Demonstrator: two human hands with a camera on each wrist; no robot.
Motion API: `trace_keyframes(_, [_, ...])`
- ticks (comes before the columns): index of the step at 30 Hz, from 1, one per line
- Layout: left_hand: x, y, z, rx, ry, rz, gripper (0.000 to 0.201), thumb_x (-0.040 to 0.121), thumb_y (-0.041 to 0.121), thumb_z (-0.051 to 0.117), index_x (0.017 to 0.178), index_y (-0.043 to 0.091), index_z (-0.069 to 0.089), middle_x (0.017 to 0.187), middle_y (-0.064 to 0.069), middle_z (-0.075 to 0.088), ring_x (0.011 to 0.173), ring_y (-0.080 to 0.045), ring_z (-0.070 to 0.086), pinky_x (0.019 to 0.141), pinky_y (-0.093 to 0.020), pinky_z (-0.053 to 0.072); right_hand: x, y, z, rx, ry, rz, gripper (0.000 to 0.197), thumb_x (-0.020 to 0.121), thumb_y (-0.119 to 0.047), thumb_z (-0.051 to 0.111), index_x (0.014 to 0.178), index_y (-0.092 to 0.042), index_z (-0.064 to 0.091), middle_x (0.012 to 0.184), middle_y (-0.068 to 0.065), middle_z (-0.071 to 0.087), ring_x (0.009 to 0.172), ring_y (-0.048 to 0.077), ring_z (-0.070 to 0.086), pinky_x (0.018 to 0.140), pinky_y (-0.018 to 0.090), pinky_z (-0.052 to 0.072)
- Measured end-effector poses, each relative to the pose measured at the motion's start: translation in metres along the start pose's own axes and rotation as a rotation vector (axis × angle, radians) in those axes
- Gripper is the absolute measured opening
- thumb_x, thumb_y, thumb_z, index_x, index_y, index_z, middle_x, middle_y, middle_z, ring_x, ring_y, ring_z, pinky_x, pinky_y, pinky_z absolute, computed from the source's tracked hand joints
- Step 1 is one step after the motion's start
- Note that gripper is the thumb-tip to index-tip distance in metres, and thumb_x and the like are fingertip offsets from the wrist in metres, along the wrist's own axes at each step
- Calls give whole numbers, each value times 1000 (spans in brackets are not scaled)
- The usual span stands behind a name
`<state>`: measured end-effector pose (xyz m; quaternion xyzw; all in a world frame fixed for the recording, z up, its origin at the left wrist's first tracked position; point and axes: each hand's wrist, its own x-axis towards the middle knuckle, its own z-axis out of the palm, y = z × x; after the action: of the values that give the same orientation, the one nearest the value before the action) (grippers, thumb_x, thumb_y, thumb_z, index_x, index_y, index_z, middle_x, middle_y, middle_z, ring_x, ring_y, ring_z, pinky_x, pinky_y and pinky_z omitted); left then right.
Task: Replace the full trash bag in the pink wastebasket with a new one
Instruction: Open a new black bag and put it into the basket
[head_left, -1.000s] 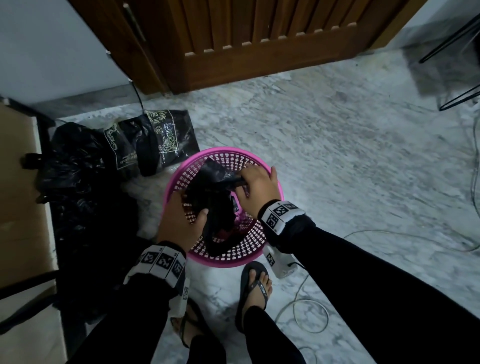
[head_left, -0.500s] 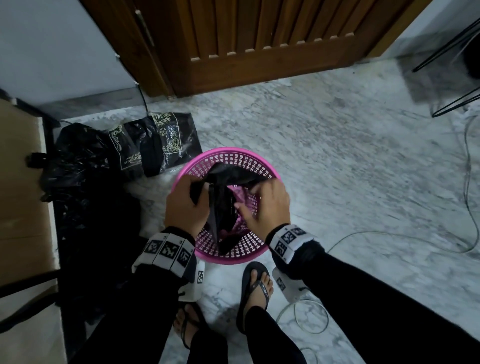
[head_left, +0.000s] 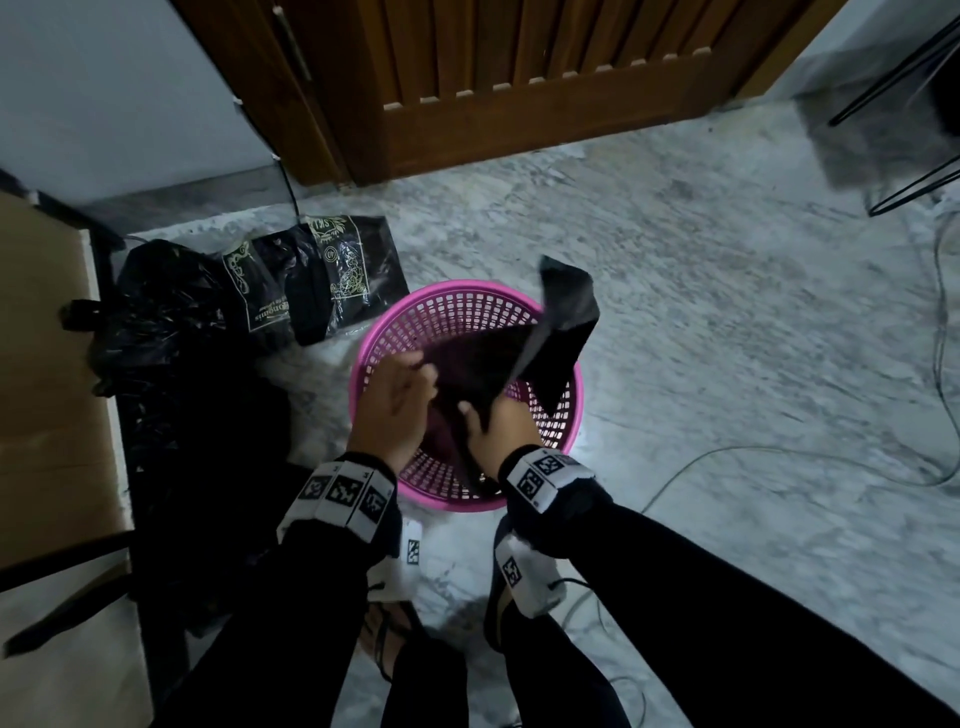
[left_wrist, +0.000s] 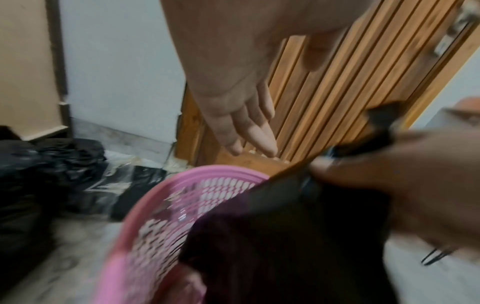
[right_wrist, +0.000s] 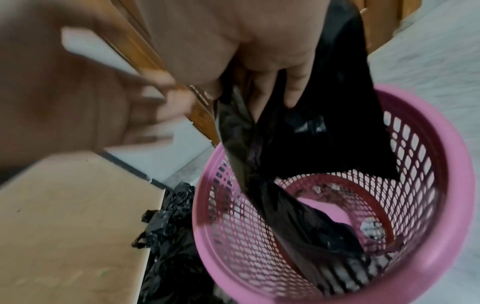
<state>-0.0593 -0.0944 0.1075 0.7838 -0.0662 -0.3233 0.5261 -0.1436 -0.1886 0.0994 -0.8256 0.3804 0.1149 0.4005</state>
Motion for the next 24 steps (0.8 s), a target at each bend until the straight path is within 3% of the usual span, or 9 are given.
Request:
trace_keyframes(2, [-9,-27,-7,63,33,-43,21,87,17,58,106,10,56,93,2,64,88,-12,66,77,-22,49,4,1,-9,62,34,40,39,93,-28,49,102,9,58,105,30,64,98,41,61,83,39,45])
trace_keyframes(4, [-20,-47,-10,159,-23,-46,37,79,3,67,113,8,55,101,1,61,95,-13,63,86,-29,49,9,3,-15,151,70,63,39,91,-28,53,105,8,57,108,28,65,103,39,60,88,39,46])
trace_keyframes(8, [-37,-67,-2,353,-246,-140,101,55,29,87,139,33,31,133,6,37,122,-13,40,105,-33,38,12,-1,-27,300,111,102,36,89,-26,57,110,4,58,111,22,66,107,34,60,95,37,46])
trace_keyframes(10, [-39,-65,9,369,-212,-158,109,51,33,87,140,41,24,141,0,32,128,-18,37,107,-34,36,13,-4,-31,408,131,125,31,89,-22,58,108,2,59,110,20,67,106,31,61,96,37,46])
trace_keyframes(12, [-36,-61,22,374,-143,-173,109,51,35,87,141,38,25,143,-6,31,131,-22,36,109,-37,37,13,-5,-29,467,143,137,29,88,-22,60,104,1,61,105,19,68,102,31,63,95,40,49])
trace_keyframes(15, [-28,-56,39,369,-72,-169,93,57,40,83,136,26,37,140,-7,37,125,-25,46,104,-43,44,12,-5,-26,520,159,147,29,87,-23,61,101,2,63,100,17,70,95,29,65,88,36,52])
trace_keyframes(19, [-20,-46,45,265,27,-57,39,73,6,67,111,10,60,119,-8,52,106,-27,56,95,-45,50,11,-2,-27,577,192,171,24,87,-21,61,100,0,64,99,16,70,93,27,66,88,35,52])
trace_keyframes(21, [-18,-41,43,273,56,20,24,75,-2,61,99,1,64,108,-8,54,101,-29,58,93,-44,51,11,2,-26,581,191,175,25,86,-24,62,98,-2,66,97,14,71,91,26,67,87,39,54])
trace_keyframes(24, [-18,-34,36,285,47,62,14,79,0,56,92,3,62,94,-8,62,90,-25,62,83,-35,53,9,5,-26,610,198,204,32,83,-35,65,95,-6,67,94,9,72,89,24,68,86,40,55])
